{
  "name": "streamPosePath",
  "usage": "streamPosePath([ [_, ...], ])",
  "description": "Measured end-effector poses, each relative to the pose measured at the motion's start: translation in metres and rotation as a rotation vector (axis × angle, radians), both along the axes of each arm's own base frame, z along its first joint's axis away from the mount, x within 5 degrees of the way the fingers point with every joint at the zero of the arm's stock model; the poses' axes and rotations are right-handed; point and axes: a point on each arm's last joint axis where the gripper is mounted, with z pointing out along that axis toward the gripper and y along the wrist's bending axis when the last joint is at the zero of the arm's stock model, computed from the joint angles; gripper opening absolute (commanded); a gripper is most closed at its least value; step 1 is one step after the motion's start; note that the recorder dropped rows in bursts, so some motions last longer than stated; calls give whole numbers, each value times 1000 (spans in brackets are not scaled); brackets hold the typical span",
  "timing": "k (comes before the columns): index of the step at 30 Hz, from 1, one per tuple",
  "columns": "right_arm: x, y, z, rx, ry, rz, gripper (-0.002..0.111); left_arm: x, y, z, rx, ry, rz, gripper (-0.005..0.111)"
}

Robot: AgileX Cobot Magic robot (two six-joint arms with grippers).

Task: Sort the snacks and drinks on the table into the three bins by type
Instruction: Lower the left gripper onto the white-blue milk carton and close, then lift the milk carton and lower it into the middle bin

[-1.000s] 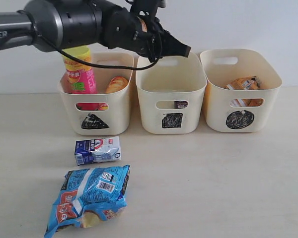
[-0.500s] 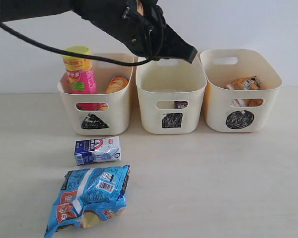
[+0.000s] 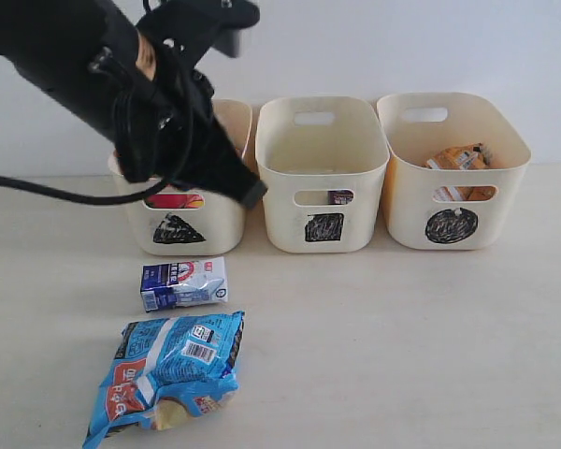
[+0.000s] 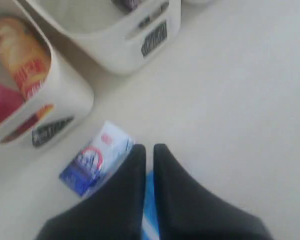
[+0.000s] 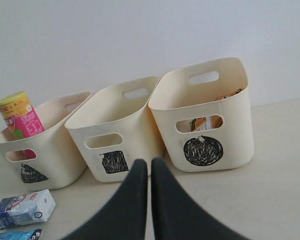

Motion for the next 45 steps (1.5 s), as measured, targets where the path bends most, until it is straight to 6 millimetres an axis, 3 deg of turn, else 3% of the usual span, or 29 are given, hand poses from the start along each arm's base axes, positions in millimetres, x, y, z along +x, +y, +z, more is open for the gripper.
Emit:
streamPosePath([
  [6,0,0,0,0,0,0,0,-9,18,-14,265,123,-47,4],
  [13,0,0,0,0,2,1,0,4,25,-30,527,104,-134,4],
  [20,0,0,0,-1,4,1,0,16,19,-54,669,120,-272,4],
  [27,0,0,0,-1,4,1,0,39,20,-73,676,84,-353,5],
  [30,0,0,0,-1,4,1,0,50,26,-78,634,76,-373,16],
  [33,0,0,0,-1,4,1,0,62,35,-84,549,80,-418,47],
  [37,0,0,0,-1,4,1,0,77,42,-102,535,87,-475,70],
  [41,0,0,0,-1,4,1,0,92,36,-140,564,88,-553,73],
  [45,0,0,0,-1,4,1,0,103,31,-161,570,39,-578,73],
])
